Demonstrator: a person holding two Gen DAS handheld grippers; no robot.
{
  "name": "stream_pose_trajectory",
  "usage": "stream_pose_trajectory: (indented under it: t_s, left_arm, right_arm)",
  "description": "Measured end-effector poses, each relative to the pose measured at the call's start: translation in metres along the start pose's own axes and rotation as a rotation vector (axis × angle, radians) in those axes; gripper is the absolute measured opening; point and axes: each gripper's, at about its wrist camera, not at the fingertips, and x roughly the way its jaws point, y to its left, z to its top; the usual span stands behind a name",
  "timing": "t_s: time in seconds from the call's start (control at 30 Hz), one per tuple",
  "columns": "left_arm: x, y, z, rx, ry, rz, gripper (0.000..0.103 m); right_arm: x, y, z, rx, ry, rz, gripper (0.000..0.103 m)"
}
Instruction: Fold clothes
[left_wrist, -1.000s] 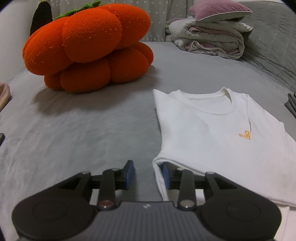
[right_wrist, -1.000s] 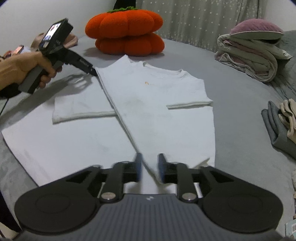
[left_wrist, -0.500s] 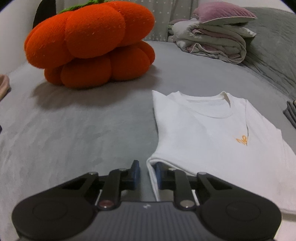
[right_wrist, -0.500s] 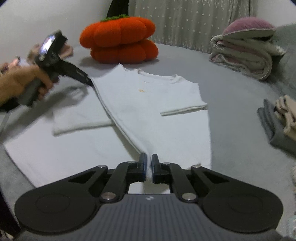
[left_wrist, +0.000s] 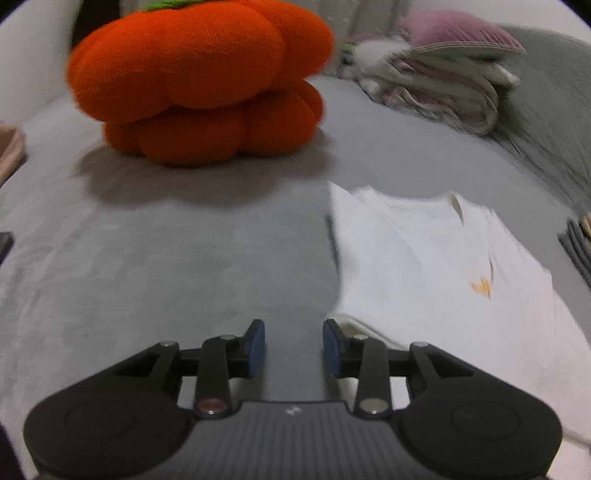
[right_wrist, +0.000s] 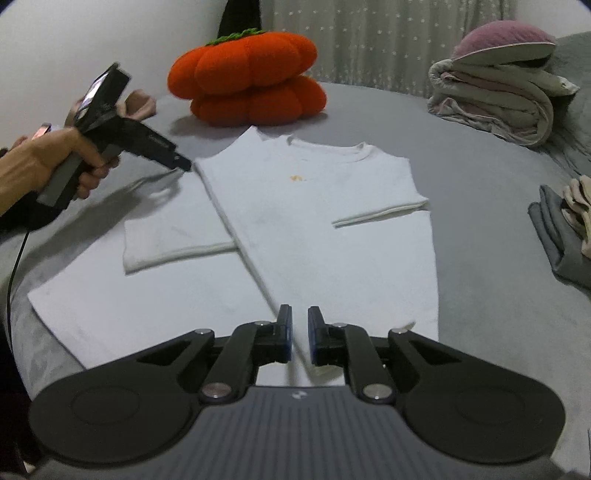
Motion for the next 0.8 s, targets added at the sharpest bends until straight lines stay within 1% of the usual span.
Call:
stream_pose_trajectory:
  t_s: [0.03, 0.1, 0.17, 0.23, 0.3, 0.37, 0.53, 0.57, 0.6, 0.63, 0.67, 0.8]
  left_arm:
    - [-0.002, 0.004, 0.002, -0.031, -0.018, -0.004, 0.035]
    - [-0.001, 0.003, 0.003, -0.071, -0.045, -0.053, 0.036]
    - [0.005, -0.011, 0.005, -0.034, -0.055, -0.058, 0.037]
    - [0.012, -0.026, 0.006, 0.004, -0.064, -0.062, 0.040]
    - [0.022, -0.037, 0.010, 0.030, -0.066, -0.047, 0.049]
    - [0.029, -0.038, 0.011, 0.026, -0.063, -0.048, 0.050]
    - [0.044, -0.039, 0.016, 0.015, -0.057, -0.049, 0.050]
    - [0.048, -0.039, 0.016, 0.012, -0.056, -0.050, 0.046]
    - [0.051, -0.039, 0.017, 0.010, -0.055, -0.050, 0.035]
    - [0.054, -0.039, 0.018, 0.008, -0.053, -0.050, 0.026]
    - [0.057, -0.039, 0.019, 0.006, -0.052, -0.051, 0.012]
    - [0.070, -0.040, 0.022, -0.004, -0.047, -0.052, 0.009]
  right_arm:
    - [0.000, -0.001, 0.001, 0.007, -0.003, 0.000, 0.013]
    - [0.000, 0.000, 0.001, 0.012, -0.005, 0.001, 0.013]
    - [0.002, 0.002, 0.001, 0.010, -0.002, 0.003, 0.013]
    - [0.004, 0.004, 0.001, 0.007, 0.001, 0.004, 0.014]
    - [0.005, 0.004, 0.001, 0.009, 0.004, 0.001, 0.014]
    - [0.007, 0.003, 0.001, 0.013, 0.005, -0.003, 0.014]
    - [0.009, -0.004, 0.001, 0.036, 0.005, -0.021, 0.014]
    - [0.010, -0.004, 0.001, 0.039, 0.007, -0.021, 0.014]
    - [0.010, -0.005, 0.001, 0.041, 0.008, -0.021, 0.014]
    - [0.011, -0.006, 0.001, 0.044, 0.009, -0.020, 0.014]
    - [0.011, -0.006, 0.001, 0.047, 0.010, -0.020, 0.014]
    - [0.012, -0.006, 0.000, 0.046, 0.012, -0.012, 0.014]
